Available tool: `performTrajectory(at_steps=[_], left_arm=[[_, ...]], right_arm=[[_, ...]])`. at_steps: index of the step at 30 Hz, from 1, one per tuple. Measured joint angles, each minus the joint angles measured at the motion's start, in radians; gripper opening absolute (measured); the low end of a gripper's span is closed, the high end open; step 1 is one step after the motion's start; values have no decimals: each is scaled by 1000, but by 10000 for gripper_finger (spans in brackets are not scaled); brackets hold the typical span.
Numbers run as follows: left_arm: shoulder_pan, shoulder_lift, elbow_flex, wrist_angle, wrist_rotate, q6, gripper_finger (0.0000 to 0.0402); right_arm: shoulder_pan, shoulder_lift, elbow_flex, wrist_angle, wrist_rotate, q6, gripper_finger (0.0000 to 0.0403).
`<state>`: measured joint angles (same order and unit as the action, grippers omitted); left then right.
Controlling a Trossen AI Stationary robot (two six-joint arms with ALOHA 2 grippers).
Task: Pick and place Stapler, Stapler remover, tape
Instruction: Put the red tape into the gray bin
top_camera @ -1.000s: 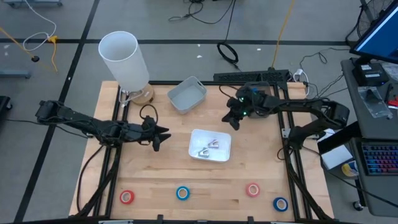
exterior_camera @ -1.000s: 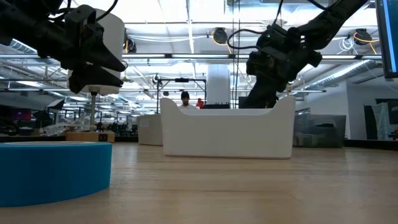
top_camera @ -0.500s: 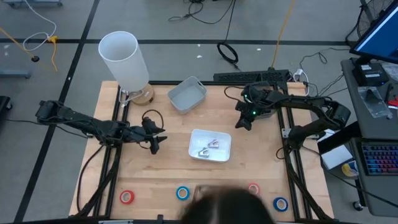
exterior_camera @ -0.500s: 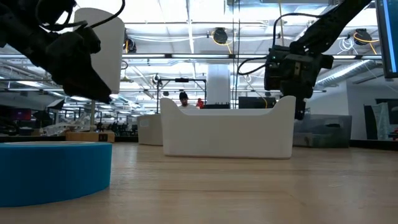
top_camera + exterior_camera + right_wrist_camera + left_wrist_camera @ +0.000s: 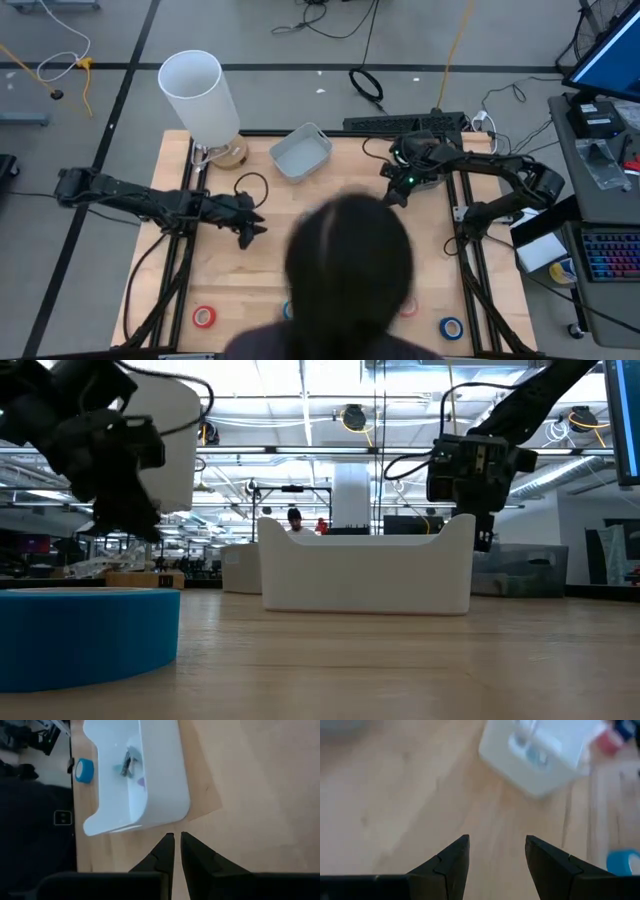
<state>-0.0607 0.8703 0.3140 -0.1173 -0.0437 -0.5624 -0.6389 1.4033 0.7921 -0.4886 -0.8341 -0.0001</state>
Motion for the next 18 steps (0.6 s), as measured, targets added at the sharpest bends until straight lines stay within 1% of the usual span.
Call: performTrajectory(at_steps=[3,6,8,11,14,18], left_arm=[[29,0,0,-87,87,-71,191],[52,0,0,-148,89,-172,191],[66,0,0,-170,73,-202,191],[83,0,0,-174,69,-198,191],[80,0,0,-174,52,-160,191],[45,0,0,-172,-28,-70,191]], right_arm=[[56,0,0,-7,-4,44,22],[118,-3,0,-12,-6,99,22],[150,-5,0,-1,-6,150,22],[195,-5,0,0,-5,195,22],[228,-5,0,-1,-7,233,22],[273,-5,0,-1,-4,247,22]])
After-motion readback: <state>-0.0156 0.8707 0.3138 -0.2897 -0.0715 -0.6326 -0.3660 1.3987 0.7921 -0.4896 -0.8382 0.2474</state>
